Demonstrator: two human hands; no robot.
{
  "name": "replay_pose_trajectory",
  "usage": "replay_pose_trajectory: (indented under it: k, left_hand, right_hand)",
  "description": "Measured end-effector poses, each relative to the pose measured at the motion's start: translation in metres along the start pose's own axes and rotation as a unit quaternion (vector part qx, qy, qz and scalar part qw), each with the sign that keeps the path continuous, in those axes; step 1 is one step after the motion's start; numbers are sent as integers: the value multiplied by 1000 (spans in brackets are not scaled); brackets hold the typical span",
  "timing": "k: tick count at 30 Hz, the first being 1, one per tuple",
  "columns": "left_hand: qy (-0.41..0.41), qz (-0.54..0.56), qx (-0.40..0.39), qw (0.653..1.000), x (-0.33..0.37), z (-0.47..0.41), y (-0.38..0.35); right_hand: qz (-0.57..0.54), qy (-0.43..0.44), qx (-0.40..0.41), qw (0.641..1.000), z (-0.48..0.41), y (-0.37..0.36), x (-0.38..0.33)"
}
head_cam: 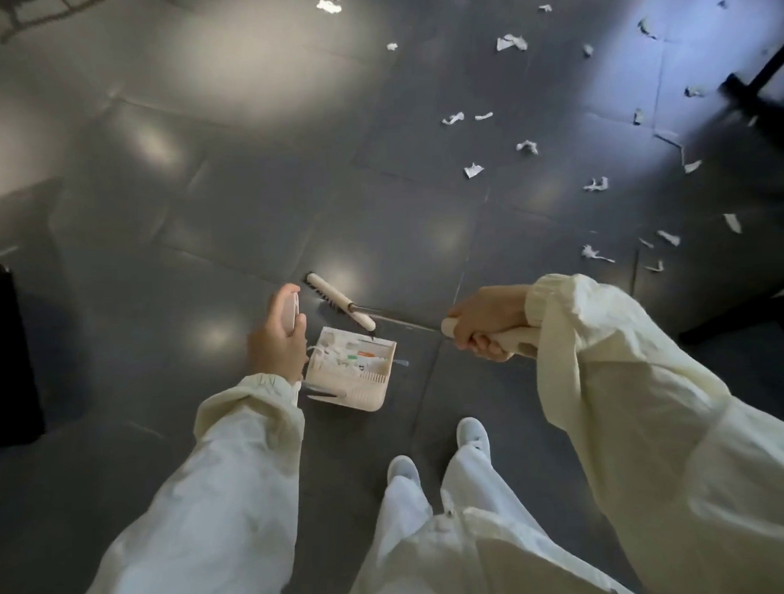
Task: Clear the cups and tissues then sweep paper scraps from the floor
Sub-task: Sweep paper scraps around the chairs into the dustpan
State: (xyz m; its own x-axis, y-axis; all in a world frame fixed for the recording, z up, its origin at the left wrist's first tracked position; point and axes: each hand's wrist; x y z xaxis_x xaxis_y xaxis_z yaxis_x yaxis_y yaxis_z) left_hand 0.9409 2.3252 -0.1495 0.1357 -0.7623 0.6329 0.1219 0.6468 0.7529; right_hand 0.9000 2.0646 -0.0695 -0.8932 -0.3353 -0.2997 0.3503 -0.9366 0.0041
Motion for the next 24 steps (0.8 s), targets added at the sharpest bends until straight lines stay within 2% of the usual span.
replay_pose_trajectory:
  k: [3, 7, 11, 17, 24]
  left_hand:
    - [-56, -11, -46, 997, 29, 0, -13]
    - [-119, -13, -67, 991, 71, 3, -37]
    - [-150, -15, -78, 986, 103, 7, -59]
    - [-190, -30, -100, 976, 155, 23, -109]
    - [-260, -59, -118, 957, 200, 45, -188]
  right_hand:
    - [-86, 32, 45, 995, 17, 20, 23]
    - [-176, 51, 95, 978, 35, 48, 58]
    - [-205, 50, 123, 970, 40, 81, 94]
    - [-181, 17, 240, 954, 37, 127, 172]
    - [-269, -8, 273, 924, 19, 160, 269]
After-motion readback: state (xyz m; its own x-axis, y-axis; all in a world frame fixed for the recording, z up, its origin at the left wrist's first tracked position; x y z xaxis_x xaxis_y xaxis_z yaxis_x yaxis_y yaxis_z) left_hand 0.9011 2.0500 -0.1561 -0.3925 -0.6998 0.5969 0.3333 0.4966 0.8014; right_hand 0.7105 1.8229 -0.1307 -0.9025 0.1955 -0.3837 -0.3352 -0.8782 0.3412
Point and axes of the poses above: each hand's wrist, its own z-axis away from the middle knuckle, its own y-axis out of the back of the hand, x = y × z, and after that the axes turned 4 degrees about -z, right-handed
